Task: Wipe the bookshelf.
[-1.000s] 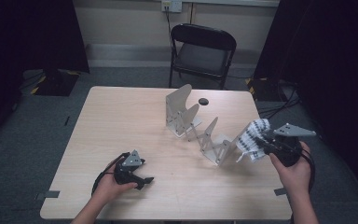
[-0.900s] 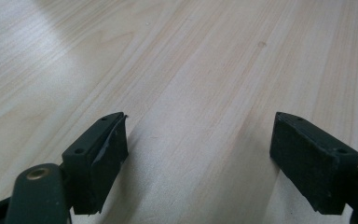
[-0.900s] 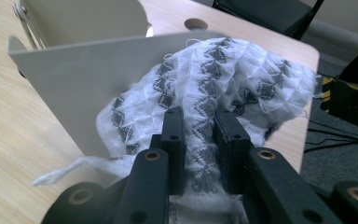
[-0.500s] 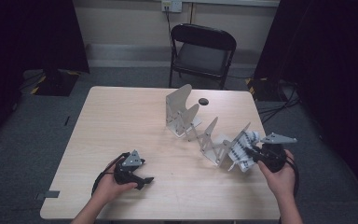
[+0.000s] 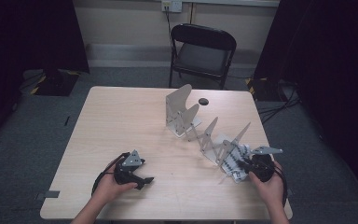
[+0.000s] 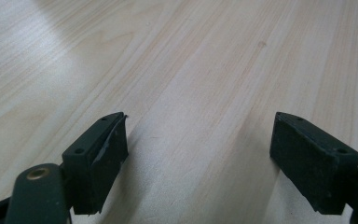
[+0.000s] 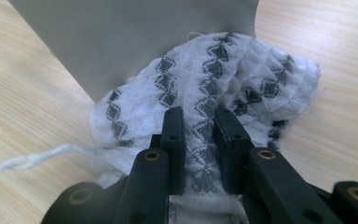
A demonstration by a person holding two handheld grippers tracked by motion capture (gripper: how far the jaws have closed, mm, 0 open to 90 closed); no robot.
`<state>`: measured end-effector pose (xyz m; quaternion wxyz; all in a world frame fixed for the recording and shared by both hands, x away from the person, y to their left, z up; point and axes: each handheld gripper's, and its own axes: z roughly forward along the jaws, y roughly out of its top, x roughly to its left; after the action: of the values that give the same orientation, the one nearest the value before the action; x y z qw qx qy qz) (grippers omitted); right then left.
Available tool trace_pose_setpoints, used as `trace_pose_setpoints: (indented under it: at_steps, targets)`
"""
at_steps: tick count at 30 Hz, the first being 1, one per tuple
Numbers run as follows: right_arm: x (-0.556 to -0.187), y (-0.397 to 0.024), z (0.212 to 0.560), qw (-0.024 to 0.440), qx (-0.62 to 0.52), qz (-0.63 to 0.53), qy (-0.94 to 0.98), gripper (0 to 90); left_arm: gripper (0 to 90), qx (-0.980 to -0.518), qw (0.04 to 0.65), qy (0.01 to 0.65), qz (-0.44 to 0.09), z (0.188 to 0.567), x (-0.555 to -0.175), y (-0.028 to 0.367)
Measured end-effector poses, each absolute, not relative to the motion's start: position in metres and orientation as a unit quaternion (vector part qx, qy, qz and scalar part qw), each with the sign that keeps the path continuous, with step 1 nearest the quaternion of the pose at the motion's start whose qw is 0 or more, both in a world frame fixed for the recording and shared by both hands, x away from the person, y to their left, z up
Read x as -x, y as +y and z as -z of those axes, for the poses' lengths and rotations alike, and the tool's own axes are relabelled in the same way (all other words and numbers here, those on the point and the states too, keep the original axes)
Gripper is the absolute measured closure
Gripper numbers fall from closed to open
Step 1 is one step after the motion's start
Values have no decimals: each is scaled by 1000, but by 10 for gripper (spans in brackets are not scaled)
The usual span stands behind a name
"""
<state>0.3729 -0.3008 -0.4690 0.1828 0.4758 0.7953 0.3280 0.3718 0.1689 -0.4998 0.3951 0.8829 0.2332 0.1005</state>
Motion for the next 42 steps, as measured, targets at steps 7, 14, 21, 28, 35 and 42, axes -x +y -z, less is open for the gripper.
trace_pose_setpoints:
  at_steps: [7, 14, 21, 28, 35, 42]
  targets:
    - [-370, -304, 474, 173, -481, -330, 794, 754, 187, -883, 395, 233, -101, 500, -372, 169]
    - [-362, -316, 456, 185, -480, -341, 787, 759, 187, -883, 395, 233, -101, 500, -372, 169]
    - [-354, -330, 420, 218, -473, -355, 777, 759, 187, -883, 395, 233, -101, 500, -372, 169]
    - [-349, -333, 380, 246, -454, -366, 774, 759, 187, -883, 394, 234, -102, 500, -372, 169]
    - [-355, -327, 351, 264, -434, -381, 772, 758, 186, -883, 394, 234, -102, 500, -372, 169]
    - [-369, -316, 346, 268, -422, -381, 778, 758, 187, -883, 394, 234, -102, 500, -372, 169]
